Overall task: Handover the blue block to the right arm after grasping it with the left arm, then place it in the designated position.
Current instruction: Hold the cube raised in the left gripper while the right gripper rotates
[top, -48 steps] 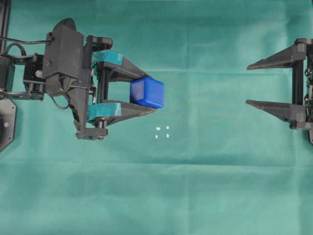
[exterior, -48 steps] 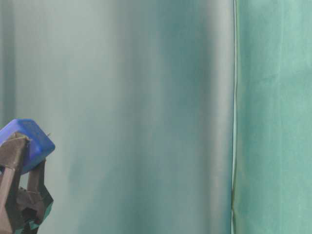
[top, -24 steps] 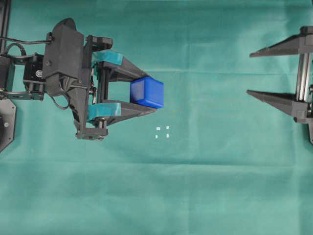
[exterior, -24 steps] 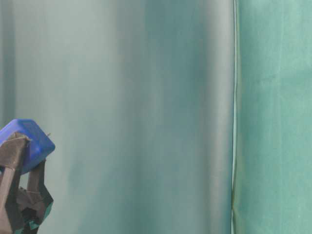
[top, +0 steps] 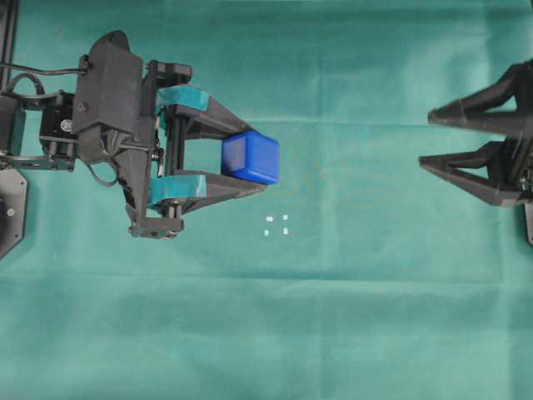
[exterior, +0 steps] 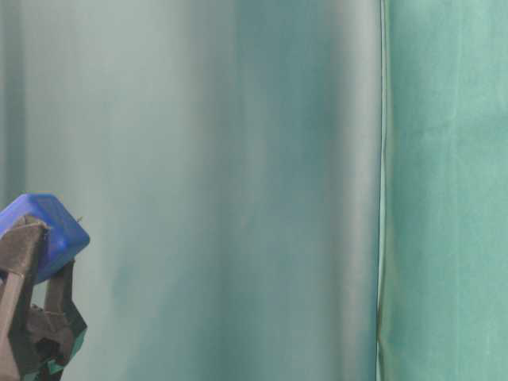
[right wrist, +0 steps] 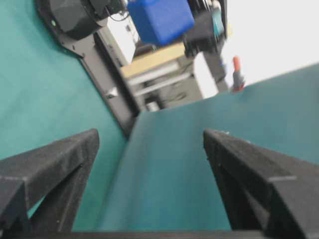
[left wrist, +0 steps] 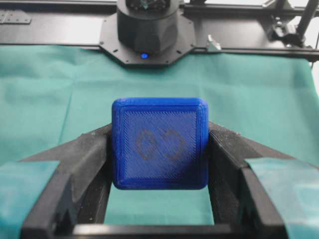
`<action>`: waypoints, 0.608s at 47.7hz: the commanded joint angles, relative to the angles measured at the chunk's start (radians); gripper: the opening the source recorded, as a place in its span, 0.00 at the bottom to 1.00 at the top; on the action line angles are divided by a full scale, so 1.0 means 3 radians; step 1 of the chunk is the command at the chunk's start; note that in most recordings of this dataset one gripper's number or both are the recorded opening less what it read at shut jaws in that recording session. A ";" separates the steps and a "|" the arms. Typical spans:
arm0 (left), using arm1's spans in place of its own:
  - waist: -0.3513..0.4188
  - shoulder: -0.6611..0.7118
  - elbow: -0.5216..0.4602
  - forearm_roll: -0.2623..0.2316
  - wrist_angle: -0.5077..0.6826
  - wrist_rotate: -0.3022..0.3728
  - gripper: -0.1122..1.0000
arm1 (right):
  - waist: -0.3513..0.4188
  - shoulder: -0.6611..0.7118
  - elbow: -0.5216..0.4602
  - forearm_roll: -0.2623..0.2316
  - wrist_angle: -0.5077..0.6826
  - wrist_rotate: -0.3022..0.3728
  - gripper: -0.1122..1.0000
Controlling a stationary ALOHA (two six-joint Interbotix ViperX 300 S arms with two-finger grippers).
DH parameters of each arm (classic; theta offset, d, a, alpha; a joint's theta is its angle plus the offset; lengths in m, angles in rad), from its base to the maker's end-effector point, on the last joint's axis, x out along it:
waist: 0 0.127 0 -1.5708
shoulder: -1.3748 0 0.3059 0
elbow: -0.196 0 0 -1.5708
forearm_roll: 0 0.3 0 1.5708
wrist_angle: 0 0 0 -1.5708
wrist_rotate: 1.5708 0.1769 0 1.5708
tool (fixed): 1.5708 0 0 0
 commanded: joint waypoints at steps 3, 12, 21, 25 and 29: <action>0.0005 -0.0061 -0.0036 -0.0005 -0.0031 -0.0005 0.52 | 0.0061 0.0051 -0.0087 -0.0368 -0.0020 -0.0015 0.95; 0.0010 -0.0061 -0.0036 -0.0005 -0.0026 -0.0005 0.52 | 0.0077 0.0061 -0.0097 -0.0588 0.0015 -0.0031 0.95; 0.0020 -0.0061 -0.0036 -0.0005 -0.0026 -0.0005 0.52 | 0.0077 0.0061 -0.0097 -0.0701 0.0066 -0.0031 0.95; 0.0031 -0.0061 -0.0036 -0.0005 -0.0031 -0.0005 0.52 | 0.0077 0.0061 -0.0097 -0.0701 0.0066 -0.0031 0.95; 0.0041 -0.0061 -0.0036 -0.0005 -0.0026 -0.0005 0.52 | 0.0077 0.0061 -0.0097 -0.0706 0.0066 -0.0031 0.95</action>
